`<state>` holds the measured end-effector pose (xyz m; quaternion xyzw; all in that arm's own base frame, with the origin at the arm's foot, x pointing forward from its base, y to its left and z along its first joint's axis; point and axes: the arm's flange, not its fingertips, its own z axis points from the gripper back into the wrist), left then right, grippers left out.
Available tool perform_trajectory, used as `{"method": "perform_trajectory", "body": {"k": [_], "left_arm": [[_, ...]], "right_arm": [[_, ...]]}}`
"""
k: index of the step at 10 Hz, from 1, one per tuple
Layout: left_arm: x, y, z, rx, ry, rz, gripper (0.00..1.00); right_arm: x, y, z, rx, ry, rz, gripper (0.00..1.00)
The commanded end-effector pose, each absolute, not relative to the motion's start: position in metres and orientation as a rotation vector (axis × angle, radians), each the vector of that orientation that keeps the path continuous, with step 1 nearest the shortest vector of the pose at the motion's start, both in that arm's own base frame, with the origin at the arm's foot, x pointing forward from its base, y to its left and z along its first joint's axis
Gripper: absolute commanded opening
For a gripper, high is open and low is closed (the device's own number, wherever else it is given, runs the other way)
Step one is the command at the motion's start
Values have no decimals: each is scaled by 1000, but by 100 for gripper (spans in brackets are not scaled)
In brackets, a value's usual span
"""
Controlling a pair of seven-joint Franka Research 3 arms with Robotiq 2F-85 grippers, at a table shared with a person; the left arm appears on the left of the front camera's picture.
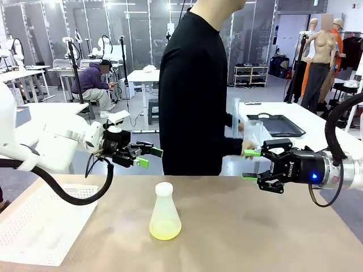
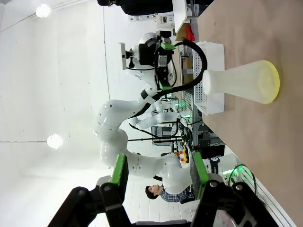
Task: Prepare the solutions needed for the experiment.
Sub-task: When the human places the Big flask in the center of the table, pick up the Big flask and place it in the left Organizing basket.
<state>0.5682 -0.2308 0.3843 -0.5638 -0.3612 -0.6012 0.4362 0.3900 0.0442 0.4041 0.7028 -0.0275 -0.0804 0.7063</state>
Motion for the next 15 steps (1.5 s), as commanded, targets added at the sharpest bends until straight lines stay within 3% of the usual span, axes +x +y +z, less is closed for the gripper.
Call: {"method": "perform_trajectory", "body": {"k": [1, 3, 4, 8, 9, 10, 15], "left_arm": [[584, -235, 368, -1458, -925, -1542, 100], [595, -231, 352, -1527, -947, -1562, 100], [577, -234, 361, -1443, -915, -1510, 100], [577, -234, 361, -1443, -915, -1510, 100], [583, -234, 357, -1465, -927, -1522, 100], [601, -231, 343, -1509, -842, -1553, 100], [620, -225, 311, -1560, -920, -1665, 100]], "right_arm": [[386, 46, 404, 1577, -70, -182, 67], [386, 46, 404, 1577, -70, -182, 67], [386, 46, 404, 1577, -70, -182, 67], [386, 46, 404, 1577, -70, -182, 67], [386, 46, 404, 1577, -70, -182, 67], [386, 46, 404, 1577, -70, -182, 67], [386, 46, 404, 1577, -70, -182, 67]]}}
